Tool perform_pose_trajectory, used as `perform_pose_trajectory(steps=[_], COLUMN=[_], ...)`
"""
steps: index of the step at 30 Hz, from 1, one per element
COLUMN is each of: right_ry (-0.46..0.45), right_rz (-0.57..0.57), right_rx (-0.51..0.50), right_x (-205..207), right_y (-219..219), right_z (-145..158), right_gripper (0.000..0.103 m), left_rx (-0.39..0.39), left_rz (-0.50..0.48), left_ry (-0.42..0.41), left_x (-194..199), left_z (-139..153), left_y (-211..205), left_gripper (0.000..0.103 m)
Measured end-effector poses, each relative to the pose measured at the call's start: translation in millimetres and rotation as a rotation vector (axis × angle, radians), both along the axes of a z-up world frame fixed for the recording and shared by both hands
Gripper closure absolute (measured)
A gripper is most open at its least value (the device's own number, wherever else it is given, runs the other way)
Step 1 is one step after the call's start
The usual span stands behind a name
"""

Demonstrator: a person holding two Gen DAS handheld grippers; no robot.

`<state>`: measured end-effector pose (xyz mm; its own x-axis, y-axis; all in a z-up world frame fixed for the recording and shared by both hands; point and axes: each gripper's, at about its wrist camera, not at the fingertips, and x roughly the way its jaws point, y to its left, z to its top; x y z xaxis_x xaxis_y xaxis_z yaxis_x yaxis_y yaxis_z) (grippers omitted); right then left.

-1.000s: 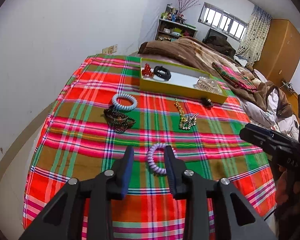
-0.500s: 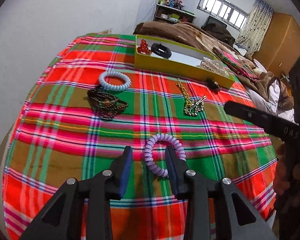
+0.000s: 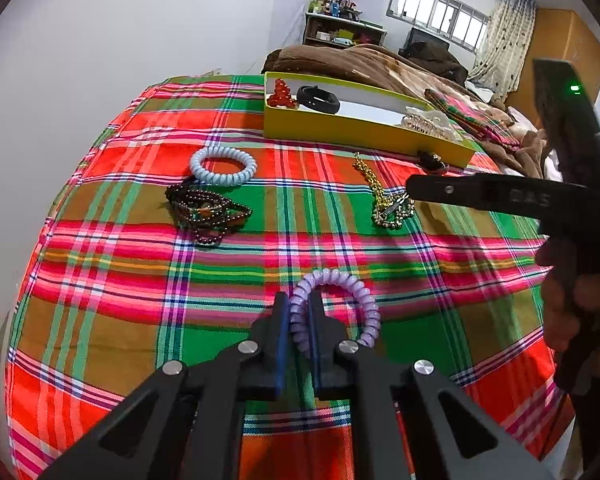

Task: Organize jewelry
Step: 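Grasp the lavender coil hair tie with the left tool while the right tool grasps the gold chain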

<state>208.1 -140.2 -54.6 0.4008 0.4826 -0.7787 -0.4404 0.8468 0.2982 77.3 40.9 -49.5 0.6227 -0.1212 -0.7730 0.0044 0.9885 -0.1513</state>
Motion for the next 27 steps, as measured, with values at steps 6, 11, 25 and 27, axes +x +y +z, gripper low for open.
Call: perform_pose_trajectory(steps=[6, 11, 25, 27], right_ry=[0.009, -0.022, -0.252, -0.301], right_rz=[0.004, 0.017, 0.067, 0.072], right_rx=[0.009, 0.024, -0.199, -0.25], right_x=[7, 4, -32, -38], right_y=[4, 3, 10, 10], right_z=[-4, 5, 43, 47], right_gripper=[0.082, 0.09, 0.094, 0.094], left_rx=[-0.008, -0.02, -0.032, -0.032], left_rz=[0.014, 0.026, 0.039, 0.037], left_ry=[-0.004, -0.007, -0.023, -0.025], left_x=[-3, -4, -6, -7], left_z=[1, 2, 8, 8], left_y=[6, 13, 16, 16], left_gripper=[0.093, 0.093, 0.094, 0.094])
